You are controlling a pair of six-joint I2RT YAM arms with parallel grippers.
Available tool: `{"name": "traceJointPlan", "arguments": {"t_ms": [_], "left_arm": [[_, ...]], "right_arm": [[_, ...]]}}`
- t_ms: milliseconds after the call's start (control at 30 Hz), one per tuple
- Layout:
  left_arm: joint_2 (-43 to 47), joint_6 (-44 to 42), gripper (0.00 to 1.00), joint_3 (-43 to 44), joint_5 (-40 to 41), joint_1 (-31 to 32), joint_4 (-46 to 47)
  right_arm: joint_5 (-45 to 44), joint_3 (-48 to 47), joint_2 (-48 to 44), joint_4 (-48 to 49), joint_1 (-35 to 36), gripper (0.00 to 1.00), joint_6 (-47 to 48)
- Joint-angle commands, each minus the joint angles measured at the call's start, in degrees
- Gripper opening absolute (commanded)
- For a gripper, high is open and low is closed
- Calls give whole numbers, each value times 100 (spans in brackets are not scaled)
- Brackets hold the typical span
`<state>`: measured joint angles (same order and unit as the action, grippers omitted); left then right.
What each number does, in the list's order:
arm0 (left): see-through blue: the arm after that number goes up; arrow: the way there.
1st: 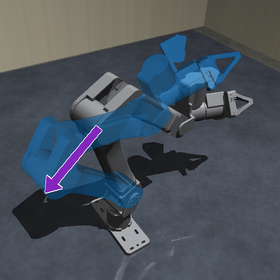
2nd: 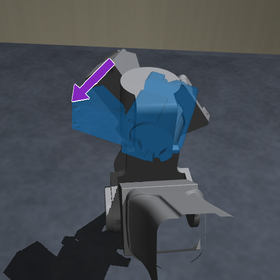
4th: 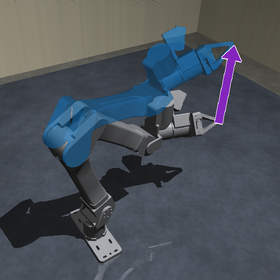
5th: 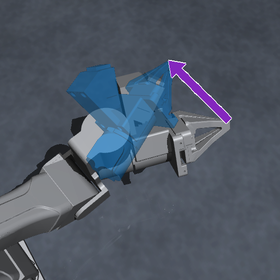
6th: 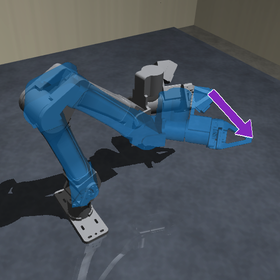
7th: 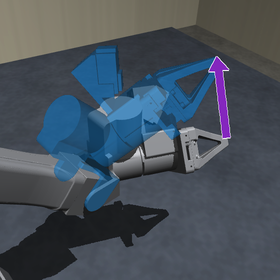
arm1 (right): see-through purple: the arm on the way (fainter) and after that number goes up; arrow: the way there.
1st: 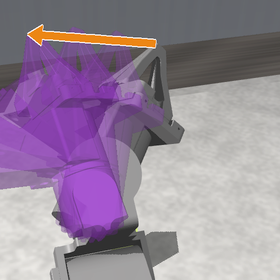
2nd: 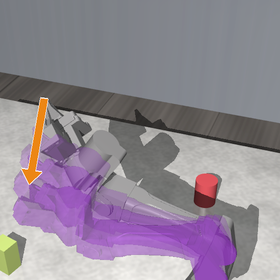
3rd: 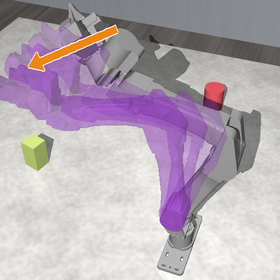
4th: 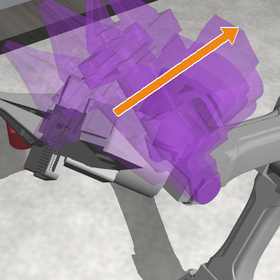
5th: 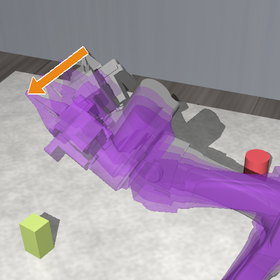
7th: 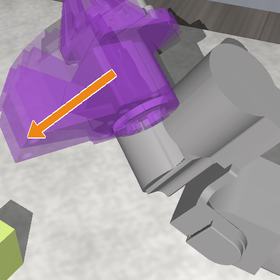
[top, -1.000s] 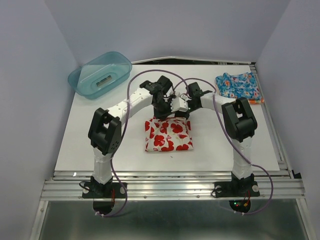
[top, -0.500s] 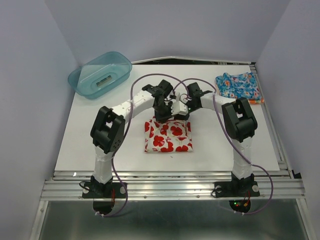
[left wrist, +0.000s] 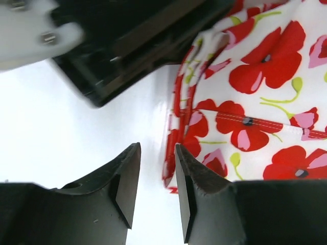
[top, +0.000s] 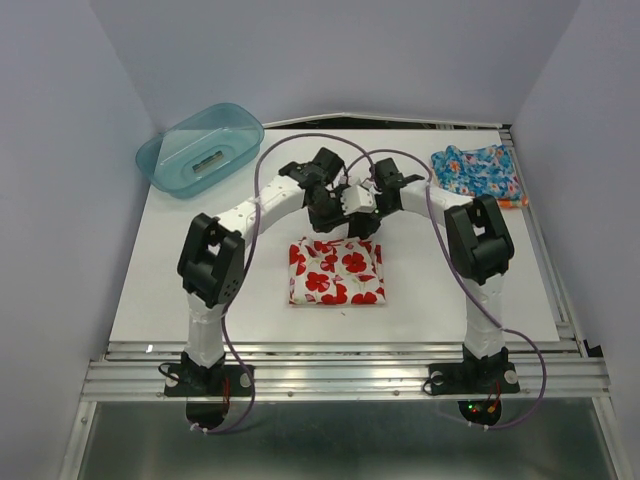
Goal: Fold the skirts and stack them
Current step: Fold the skirt
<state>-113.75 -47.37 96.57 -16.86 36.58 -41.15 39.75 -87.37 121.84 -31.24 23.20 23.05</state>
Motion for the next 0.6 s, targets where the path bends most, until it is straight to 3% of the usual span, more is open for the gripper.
{"name": "traceJointPlan", "arguments": {"t_ms": [0,200,300,333,433,567], "left_arm": [[863,316,45,476,-1,-186,-200],[1715,1253,45,-453,-501,-440,132],[2260,2203,37,-1446,-670,-529,1071],[2409,2867,35,-1979,-600,-529,1308],[3023,3775,31,-2920,-721,-529,2161],[3350,4402,30,-3733,-652,-555,3154]], "right_arm": [[-475,-525,-231,4,-140,43,-274],[-950,-1044,-608,-4,-527,56,-766],[-1205,-870,-1187,74,-580,62,-1055],[-1180,-686,-1380,196,-580,64,-1379],[-943,445,-2233,715,-422,67,-1880],[48,1212,-2893,865,-307,66,-2716]]}}
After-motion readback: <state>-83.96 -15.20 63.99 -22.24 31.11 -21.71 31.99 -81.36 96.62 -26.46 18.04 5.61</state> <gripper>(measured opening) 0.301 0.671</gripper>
